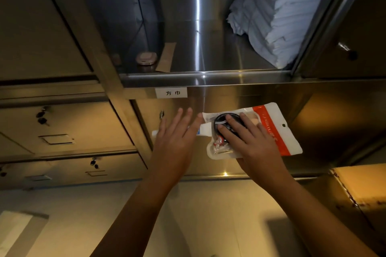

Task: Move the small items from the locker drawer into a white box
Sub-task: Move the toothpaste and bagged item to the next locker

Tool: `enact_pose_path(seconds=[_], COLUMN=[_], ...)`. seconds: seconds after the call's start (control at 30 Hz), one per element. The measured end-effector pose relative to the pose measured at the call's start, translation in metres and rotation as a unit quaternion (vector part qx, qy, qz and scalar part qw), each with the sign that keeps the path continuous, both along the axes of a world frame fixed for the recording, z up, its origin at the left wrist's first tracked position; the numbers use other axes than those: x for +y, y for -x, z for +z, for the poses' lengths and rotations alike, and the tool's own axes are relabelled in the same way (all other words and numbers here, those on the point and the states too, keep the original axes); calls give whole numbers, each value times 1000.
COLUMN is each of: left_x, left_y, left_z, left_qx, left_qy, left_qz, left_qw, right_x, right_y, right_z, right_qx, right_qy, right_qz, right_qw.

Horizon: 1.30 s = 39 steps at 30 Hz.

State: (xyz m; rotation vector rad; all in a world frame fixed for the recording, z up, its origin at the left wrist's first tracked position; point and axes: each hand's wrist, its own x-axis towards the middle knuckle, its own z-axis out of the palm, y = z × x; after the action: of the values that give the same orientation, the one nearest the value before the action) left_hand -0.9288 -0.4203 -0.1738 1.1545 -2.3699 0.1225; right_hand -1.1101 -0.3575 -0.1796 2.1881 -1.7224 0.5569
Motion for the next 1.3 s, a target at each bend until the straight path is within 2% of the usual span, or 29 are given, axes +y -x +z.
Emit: enact_pose_path(seconds=[0.3, 0.63, 0.87, 1.3], left_x=[-80, -213, -287, -348], left_y=[29, 33, 31, 46], left_z=[-7, 5, 8, -11], left_qx=[-14, -7, -28, -52], left_qy=[-29, 6, -10, -94], left_qz=[-8, -8, -20, 1], left_qw=[999, 1000, 999, 994], right_x=[-81, -205, -278, -340], right_y=[29, 40, 36, 56], right_z=[-9, 4, 9, 13], right_qx=[6, -2, 11, -38], right_qy=[16, 7, -51, -128], right_qz=[18, 2, 9, 92], right_qw=[1000, 1000, 999, 987])
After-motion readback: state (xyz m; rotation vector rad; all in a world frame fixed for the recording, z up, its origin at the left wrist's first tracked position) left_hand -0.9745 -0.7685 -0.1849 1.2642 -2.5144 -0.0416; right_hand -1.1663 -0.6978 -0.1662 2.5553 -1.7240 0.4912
